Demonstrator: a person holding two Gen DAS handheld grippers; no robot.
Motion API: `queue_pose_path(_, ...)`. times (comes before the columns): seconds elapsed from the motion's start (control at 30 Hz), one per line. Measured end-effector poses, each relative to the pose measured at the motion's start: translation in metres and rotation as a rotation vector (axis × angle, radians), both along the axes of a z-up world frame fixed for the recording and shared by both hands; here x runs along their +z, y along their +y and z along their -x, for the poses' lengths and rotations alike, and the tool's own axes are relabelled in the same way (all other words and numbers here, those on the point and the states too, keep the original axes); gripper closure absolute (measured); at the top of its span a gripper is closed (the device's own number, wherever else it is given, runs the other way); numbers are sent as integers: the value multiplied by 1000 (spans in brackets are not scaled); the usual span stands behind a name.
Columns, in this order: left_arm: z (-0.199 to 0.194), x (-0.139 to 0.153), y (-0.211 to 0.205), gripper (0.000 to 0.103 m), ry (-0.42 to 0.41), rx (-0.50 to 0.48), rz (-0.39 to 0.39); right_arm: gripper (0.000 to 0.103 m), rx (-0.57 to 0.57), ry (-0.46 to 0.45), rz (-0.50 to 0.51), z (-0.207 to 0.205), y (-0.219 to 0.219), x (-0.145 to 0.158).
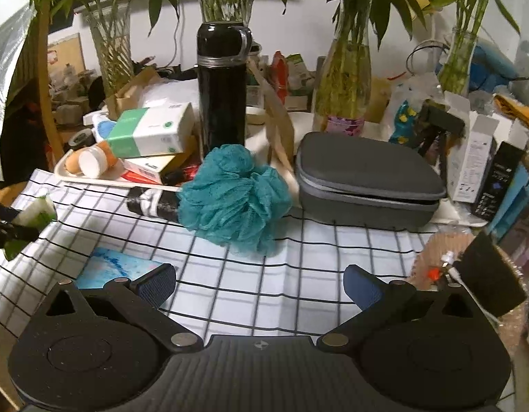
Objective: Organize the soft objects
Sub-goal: 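Lift the wipes pack with the left tool while the right tool reaches the teal sponge, then close the right tool on the teal mesh sponge and lift it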
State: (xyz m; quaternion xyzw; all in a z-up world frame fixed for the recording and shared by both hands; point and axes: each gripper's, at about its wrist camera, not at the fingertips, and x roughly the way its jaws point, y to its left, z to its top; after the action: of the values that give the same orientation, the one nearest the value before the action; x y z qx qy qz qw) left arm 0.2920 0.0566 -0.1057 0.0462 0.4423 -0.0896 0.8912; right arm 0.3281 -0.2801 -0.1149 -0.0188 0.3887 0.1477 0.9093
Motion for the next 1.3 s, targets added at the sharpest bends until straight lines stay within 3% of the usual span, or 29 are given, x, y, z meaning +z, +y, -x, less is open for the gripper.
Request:
queue_pose_path(0.23,22,26,2,56,-72,31,30,0,46,28,-95,-7,-1,-10)
queue_pose_path(0.4,22,36,3,56,-124,49,24,0,116,-12,-93,-15,8,-16)
queue_pose_path(0.77,24,40,4,56,-110,22,59,0,168,-138,-85,-50,30,-26)
queue_pose_path(1.3,22,39,4,56,-80,7,56,0,185,-193,112,-102,76,-65)
